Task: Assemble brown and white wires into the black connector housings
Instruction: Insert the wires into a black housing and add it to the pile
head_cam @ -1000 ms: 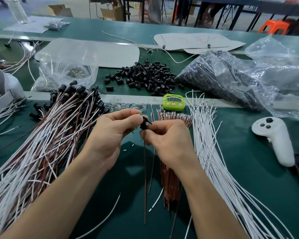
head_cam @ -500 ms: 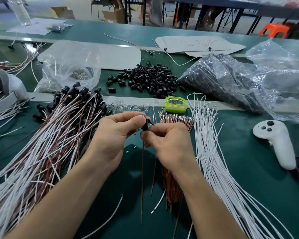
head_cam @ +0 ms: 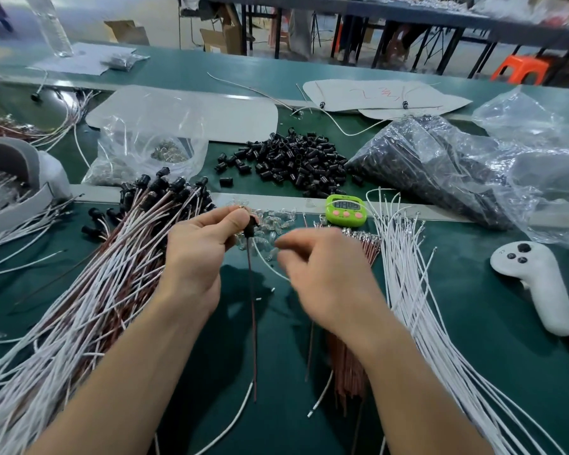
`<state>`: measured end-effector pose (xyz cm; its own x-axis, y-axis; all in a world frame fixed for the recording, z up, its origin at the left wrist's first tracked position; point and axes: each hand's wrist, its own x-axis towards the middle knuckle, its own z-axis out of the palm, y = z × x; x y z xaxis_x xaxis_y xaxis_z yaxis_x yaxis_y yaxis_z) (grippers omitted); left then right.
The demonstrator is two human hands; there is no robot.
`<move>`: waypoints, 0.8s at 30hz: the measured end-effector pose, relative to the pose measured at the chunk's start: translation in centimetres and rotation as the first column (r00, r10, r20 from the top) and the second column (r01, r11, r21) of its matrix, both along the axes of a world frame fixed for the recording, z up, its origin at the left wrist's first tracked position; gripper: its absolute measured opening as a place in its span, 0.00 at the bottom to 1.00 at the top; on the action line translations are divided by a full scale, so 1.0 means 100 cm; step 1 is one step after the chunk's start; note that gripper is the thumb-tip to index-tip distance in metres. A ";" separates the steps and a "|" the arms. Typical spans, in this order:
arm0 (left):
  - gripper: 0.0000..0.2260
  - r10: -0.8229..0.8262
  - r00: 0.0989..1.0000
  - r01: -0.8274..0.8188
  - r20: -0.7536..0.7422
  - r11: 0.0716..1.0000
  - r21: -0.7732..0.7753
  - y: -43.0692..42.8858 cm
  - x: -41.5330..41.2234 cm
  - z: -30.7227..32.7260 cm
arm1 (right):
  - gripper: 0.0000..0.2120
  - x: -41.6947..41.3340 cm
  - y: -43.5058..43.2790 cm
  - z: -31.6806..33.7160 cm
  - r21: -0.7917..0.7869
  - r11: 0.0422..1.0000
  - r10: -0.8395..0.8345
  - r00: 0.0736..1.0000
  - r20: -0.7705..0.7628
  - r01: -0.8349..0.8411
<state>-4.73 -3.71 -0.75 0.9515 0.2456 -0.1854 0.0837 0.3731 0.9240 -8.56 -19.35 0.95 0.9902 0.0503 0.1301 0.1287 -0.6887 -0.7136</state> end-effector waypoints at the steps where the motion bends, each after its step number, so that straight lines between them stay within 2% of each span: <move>1: 0.04 0.001 1.000 -0.001 -0.004 1.000 0.026 0.002 0.002 -0.001 | 0.07 0.007 -0.002 0.007 -0.023 0.999 -0.046 0.997 0.057 0.048; 4: 0.03 -0.002 0.999 0.006 -0.037 0.993 0.115 0.005 0.004 -0.004 | 0.12 0.038 -0.002 0.022 -0.162 0.979 -0.107 0.990 0.089 0.121; 7: 0.04 -0.017 0.999 0.026 -0.048 0.981 0.194 0.004 0.003 -0.006 | 0.16 0.069 0.007 0.021 -0.382 0.919 -0.115 0.993 -0.024 0.097; 9: 0.04 -0.029 0.999 0.038 -0.039 0.973 0.230 0.003 0.001 -0.007 | 0.15 0.083 0.013 0.013 -0.467 0.884 -0.084 0.994 -0.071 0.041; 15: 0.04 -0.043 0.999 0.050 -0.031 0.959 0.280 0.003 0.002 -0.008 | 0.09 0.088 0.012 -0.006 -0.474 0.876 -0.116 0.993 -0.031 0.088; 17: 0.05 -0.043 0.999 0.048 -0.021 0.950 0.308 0.003 0.002 -0.009 | 0.09 0.080 0.005 -0.005 -0.365 0.919 -0.150 0.988 0.033 0.151; 20: 0.08 -0.064 0.998 0.064 -0.009 0.937 0.343 -0.002 0.000 -0.009 | 0.10 0.058 -0.006 0.002 0.040 0.990 -0.135 0.991 0.021 0.135; 22: 0.11 -0.105 0.994 0.097 0.001 0.919 0.383 -0.007 -0.003 -0.009 | 0.09 0.041 -0.009 0.001 0.237 0.967 -0.097 0.995 -0.015 0.098; 24: 0.11 -0.168 0.986 0.153 -0.002 0.890 0.431 -0.012 -0.007 -0.010 | 0.06 0.029 -0.014 -0.007 0.341 0.933 -0.112 0.993 -0.024 0.114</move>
